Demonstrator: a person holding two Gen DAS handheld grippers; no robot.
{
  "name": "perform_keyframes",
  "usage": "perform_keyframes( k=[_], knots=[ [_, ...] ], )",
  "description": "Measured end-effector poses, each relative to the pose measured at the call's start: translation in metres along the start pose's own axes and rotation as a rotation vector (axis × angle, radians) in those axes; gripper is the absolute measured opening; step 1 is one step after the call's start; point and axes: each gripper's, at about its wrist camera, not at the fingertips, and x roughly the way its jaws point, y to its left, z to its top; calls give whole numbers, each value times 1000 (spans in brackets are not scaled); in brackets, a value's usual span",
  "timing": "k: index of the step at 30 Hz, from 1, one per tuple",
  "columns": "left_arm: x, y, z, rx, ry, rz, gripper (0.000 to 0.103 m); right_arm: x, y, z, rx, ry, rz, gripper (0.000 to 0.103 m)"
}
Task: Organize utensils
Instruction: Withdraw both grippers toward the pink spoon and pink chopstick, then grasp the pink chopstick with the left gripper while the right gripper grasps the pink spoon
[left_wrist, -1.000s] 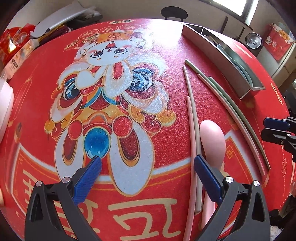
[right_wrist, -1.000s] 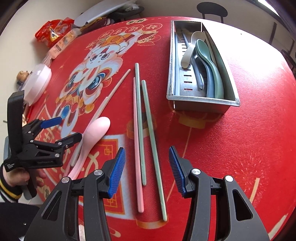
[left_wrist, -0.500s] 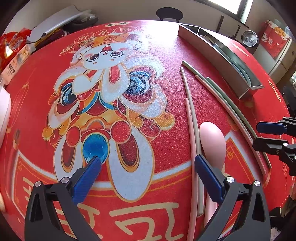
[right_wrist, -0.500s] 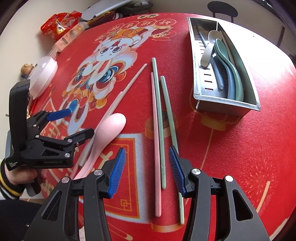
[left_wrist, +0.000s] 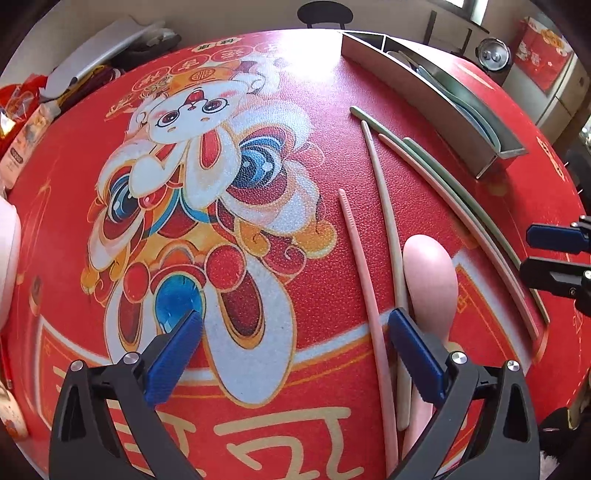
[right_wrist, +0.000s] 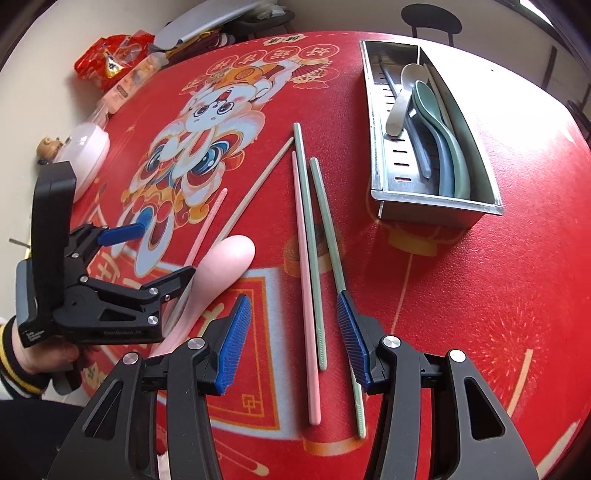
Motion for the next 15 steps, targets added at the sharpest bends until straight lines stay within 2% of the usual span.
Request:
perform_keyframes(
  k=[6,12,15],
  knots=[
    [-2,7,-4,-5,10,2,98,6,7,-2,1,20,19,48],
    [-6,28,-12,-23,17,5,98,22,32,-3,-59,61,48,48],
    [-10,41,-17,-34,12,9,94,31,44,-1,-77,76,65,48]
  ],
)
